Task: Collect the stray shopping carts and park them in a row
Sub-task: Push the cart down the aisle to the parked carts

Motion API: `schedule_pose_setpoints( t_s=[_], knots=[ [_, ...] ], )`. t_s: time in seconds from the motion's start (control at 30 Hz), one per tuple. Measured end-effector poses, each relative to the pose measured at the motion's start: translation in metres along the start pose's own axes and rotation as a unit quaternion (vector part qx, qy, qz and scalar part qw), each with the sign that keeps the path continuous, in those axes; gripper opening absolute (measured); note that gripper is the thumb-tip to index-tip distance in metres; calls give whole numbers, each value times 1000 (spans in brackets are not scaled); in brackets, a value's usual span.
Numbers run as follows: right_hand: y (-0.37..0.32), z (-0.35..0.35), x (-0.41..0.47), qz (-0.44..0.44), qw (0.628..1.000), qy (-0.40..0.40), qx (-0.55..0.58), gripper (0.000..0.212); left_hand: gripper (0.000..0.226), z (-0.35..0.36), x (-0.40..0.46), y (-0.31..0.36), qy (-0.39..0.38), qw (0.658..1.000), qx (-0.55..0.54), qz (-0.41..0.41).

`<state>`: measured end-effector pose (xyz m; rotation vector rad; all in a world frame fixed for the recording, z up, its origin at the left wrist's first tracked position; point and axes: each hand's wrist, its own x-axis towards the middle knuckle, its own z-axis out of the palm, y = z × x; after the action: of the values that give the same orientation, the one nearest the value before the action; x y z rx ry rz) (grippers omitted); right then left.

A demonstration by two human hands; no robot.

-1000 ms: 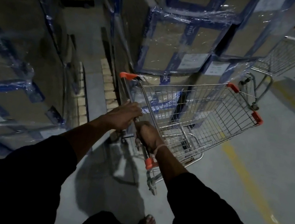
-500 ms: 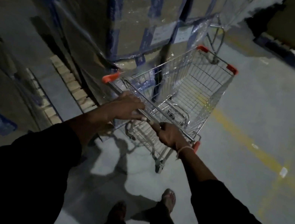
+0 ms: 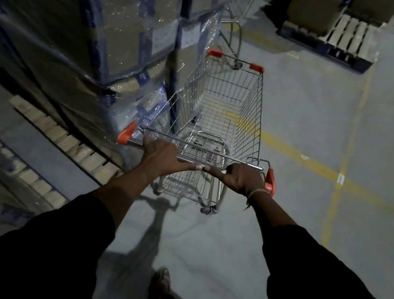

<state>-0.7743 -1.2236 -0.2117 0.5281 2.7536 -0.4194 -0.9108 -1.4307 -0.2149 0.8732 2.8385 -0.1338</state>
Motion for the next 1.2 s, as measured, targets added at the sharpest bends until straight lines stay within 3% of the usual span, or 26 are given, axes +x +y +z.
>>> schedule_pose_setpoints(
  t_s=[0.2, 0.5, 0.63, 0.83, 1.0, 1.2],
  knots=[
    [51, 1, -35, 10, 999, 38, -28, 95, 124, -1, -28, 66, -25, 999, -35, -26],
    [139, 10, -117, 65, 994, 71, -56, 91, 108, 0, -63, 168, -43, 997, -60, 27],
    [177, 18, -156, 98, 989, 92, -55, 89, 96, -5, -72, 213, -66, 992, -45, 101],
    [231, 31, -210, 156, 980, 120, -31, 90, 59, -10, -73, 266, -119, 958, -43, 256],
    [271, 41, -256, 218, 968, 121, -11, 93, 60, -1, -76, 329, -104, 948, 4, 300],
    [315, 50, -313, 283, 953, 111, 8, 87, 40, 6, -88, 405, -79, 932, 41, 350]
  ],
)
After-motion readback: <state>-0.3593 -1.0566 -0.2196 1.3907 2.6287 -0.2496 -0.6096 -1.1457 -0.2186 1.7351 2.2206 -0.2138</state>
